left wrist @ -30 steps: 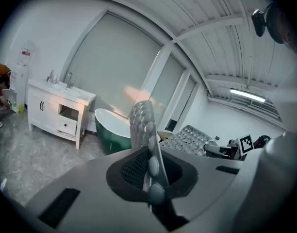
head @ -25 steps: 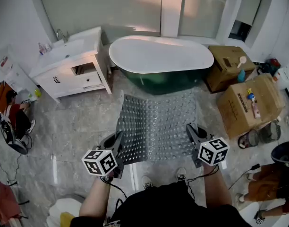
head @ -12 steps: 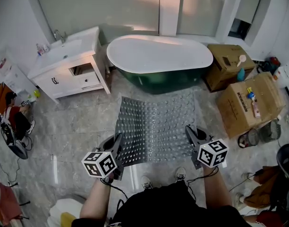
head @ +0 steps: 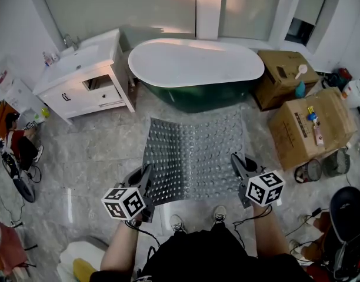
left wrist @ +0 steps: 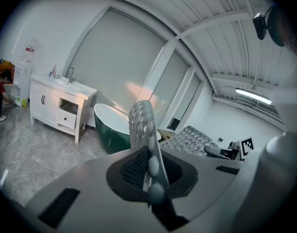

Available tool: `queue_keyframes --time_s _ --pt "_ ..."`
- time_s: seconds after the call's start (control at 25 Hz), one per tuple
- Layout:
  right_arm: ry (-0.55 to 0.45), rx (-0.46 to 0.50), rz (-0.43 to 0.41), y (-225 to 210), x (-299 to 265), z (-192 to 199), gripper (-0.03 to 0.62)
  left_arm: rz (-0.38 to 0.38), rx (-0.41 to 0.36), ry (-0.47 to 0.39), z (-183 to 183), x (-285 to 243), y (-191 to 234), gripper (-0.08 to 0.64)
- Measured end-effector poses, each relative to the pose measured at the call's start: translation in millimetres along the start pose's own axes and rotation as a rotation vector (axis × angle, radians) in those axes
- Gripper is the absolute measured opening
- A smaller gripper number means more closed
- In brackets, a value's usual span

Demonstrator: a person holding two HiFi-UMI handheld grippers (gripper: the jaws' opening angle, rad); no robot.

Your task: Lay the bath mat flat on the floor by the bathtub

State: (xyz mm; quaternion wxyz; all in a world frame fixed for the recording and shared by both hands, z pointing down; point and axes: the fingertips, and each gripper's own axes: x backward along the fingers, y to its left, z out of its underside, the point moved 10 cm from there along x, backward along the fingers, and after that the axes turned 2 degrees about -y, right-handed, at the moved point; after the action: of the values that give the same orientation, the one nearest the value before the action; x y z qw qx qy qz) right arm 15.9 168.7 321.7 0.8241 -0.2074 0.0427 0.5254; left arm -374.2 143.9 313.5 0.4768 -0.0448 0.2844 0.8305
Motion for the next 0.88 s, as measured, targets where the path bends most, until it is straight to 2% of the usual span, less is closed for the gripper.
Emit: queue_keyframes --time_s 0.6,0.88 --pt "0.023 -0.003 -0.063 -118.9 36.7 -9.6 0.028 -0.058 0.025 -0.013 34.5 -68.2 -100.3 0.031" --pt "0.028 0.001 -0.097 -161.5 57.7 -12.2 0.028 -0.084 0.021 -0.018 50.0 -86.4 -145.5 0.031"
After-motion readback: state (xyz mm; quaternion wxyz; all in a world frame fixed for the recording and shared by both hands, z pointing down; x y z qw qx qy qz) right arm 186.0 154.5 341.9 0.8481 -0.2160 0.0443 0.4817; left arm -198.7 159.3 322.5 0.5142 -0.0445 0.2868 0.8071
